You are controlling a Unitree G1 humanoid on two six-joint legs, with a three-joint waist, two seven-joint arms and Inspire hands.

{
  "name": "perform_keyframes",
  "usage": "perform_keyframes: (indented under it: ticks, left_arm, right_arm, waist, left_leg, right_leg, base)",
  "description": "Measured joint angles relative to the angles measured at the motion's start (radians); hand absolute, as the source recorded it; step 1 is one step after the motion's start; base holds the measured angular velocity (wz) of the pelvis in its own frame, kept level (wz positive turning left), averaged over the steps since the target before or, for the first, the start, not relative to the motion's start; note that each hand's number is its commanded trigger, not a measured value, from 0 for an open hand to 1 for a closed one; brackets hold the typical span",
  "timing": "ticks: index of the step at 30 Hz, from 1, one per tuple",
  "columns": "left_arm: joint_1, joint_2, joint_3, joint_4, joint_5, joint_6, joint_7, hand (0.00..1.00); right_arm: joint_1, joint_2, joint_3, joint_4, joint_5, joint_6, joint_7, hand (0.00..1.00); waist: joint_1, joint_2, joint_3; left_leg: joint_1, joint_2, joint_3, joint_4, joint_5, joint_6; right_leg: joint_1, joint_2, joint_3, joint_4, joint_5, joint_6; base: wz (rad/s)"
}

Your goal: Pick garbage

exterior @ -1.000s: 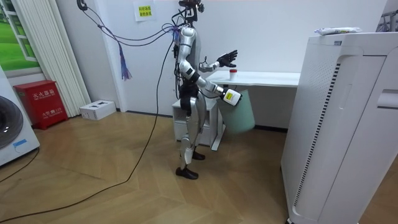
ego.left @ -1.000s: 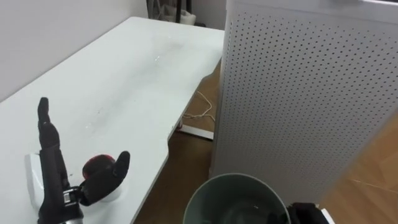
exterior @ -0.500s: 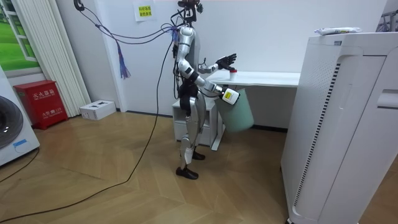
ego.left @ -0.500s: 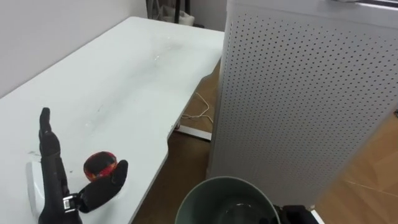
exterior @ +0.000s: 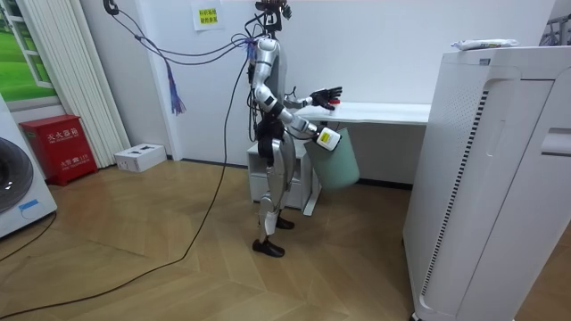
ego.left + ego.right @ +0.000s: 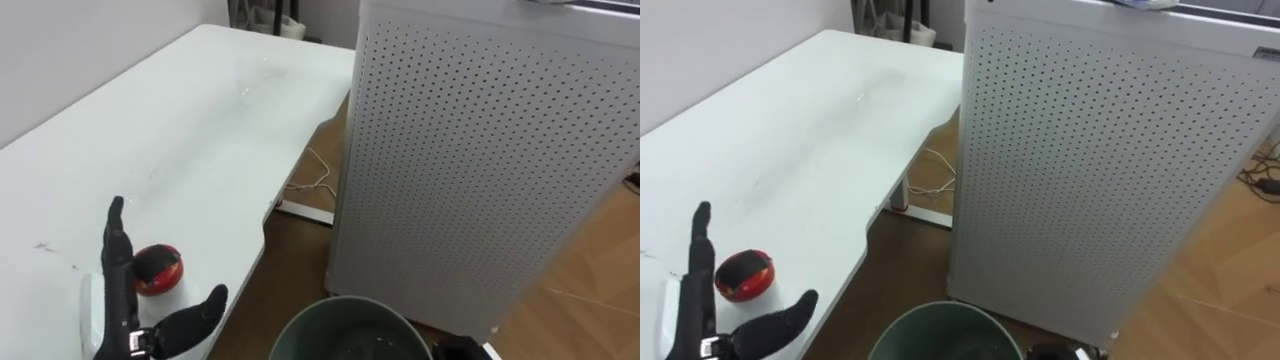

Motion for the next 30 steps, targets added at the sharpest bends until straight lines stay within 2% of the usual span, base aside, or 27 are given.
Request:
perform_keyframes:
  ticks: [4, 8, 12, 14, 15, 22, 30]
  left_arm:
    - [0.000, 0.002, 0.003, 0.026, -0.001, -0.020, -0.001, 0.00]
    - [-0.007, 0.004, 0.003, 0.066, -0.018, -0.052, 0.008, 0.00]
    - [-0.009, 0.003, 0.004, 0.130, -0.021, -0.044, 0.012, 0.00]
    - [-0.001, -0.006, -0.002, 0.198, -0.022, -0.013, 0.003, 0.00]
    - [-0.001, -0.009, -0.002, 0.209, -0.026, -0.011, 0.002, 0.00]
    - [-0.010, -0.007, 0.004, 0.220, -0.107, -0.013, 0.005, 0.00]
    - [-0.016, -0.009, 0.004, 0.236, -0.138, -0.020, 0.004, 0.00]
  right_arm:
    - [0.000, 0.000, 0.000, 0.011, 0.001, 0.010, -0.001, 1.00]
    - [0.001, 0.000, 0.000, 0.011, 0.001, 0.016, -0.003, 1.00]
    - [-0.001, 0.001, -0.001, 0.009, 0.001, 0.016, -0.004, 1.00]
    - [0.000, 0.002, -0.001, 0.009, -0.002, 0.016, -0.003, 1.00]
    - [0.000, 0.002, -0.001, 0.010, -0.002, 0.016, -0.002, 1.00]
    - [0.008, 0.003, -0.001, 0.010, -0.002, 0.016, 0.013, 1.00]
    - [0.031, 0.003, -0.001, 0.011, -0.006, 0.034, 0.017, 1.00]
  waist:
    - [0.000, -0.003, -0.0046]
    - [-0.004, -0.004, -0.0054]
    - [-0.007, -0.004, -0.0058]
    - [-0.008, -0.008, -0.0035]
    - [-0.008, -0.009, -0.0026]
    - [-0.025, -0.006, -0.0025]
    - [-0.022, -0.002, -0.0031]
  left_leg:
    - [0.002, 0.000, 0.002, -0.001, 0.000, 0.000]
    - [0.007, 0.000, 0.002, 0.000, 0.000, 0.000]
    - [0.017, 0.000, 0.002, -0.003, -0.001, 0.000]
    - [0.014, 0.000, 0.002, 0.002, -0.001, 0.000]
    - [0.012, 0.001, 0.002, 0.004, -0.001, 0.000]
    - [0.007, 0.001, 0.001, 0.017, -0.005, 0.001]
    - [0.017, 0.002, 0.005, 0.007, -0.005, 0.001]
  right_leg:
    - [0.001, 0.000, 0.001, 0.000, 0.000, 0.000]
    - [0.008, 0.000, 0.000, 0.001, 0.000, 0.000]
    - [0.018, 0.000, 0.000, 0.000, 0.000, 0.000]
    - [0.017, 0.001, 0.000, 0.000, 0.000, 0.000]
    - [0.016, 0.001, 0.000, 0.000, 0.000, 0.000]
    - [0.018, 0.003, 0.000, 0.001, 0.001, -0.001]
    - [0.019, 0.002, 0.001, 0.002, 0.001, -0.001]
  base:
    - [0.00]
    - [0.00]
    - [0.00]
    - [0.00]
    - [0.00]
    - [0.01]
    - [-0.01]
